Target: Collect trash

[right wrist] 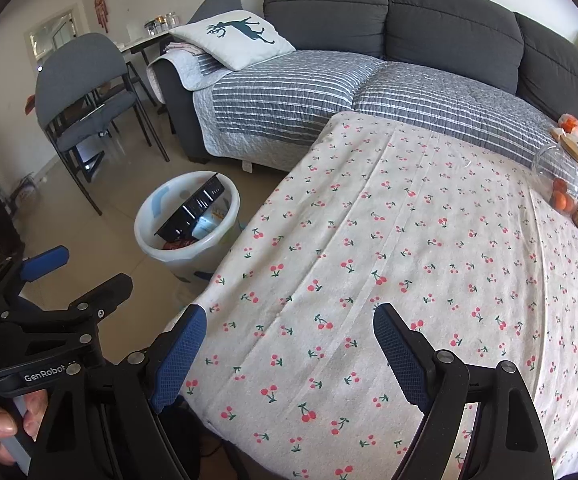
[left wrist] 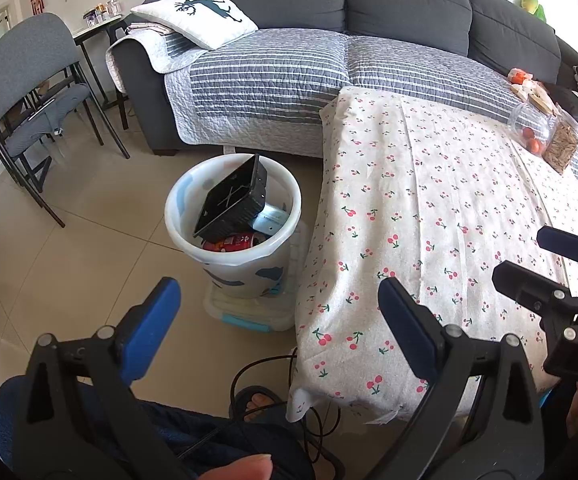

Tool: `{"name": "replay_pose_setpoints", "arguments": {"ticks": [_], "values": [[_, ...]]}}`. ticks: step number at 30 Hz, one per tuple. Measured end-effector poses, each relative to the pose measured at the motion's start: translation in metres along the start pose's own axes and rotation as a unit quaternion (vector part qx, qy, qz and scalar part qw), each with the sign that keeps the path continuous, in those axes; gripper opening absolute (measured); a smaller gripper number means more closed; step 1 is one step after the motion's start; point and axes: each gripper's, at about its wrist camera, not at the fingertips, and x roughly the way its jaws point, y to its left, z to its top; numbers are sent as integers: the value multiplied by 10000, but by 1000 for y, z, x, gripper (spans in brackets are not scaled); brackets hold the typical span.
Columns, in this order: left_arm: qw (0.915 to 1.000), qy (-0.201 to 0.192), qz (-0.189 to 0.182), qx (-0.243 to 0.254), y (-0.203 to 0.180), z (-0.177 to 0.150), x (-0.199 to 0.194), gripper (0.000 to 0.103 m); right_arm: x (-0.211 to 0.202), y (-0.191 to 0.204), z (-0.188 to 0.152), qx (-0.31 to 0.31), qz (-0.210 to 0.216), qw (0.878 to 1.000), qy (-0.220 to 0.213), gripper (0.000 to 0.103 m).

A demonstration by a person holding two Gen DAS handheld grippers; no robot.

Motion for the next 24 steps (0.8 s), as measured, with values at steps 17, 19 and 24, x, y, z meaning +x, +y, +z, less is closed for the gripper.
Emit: {"name": "replay_pose_setpoints", "arguments": {"ticks": [17,19,24], "values": [[10000,-5,-23,16,-1,1,0,99,1,2,-1,-16,11,10000,10,87],[10000,-9,-30,13,-1,1,0,99,0,2,-1,-17,8,10000,9,87],[10000,-15,-35,32,-1,0,0,99,1,2,-1,-21,15,10000,9,87]]}}
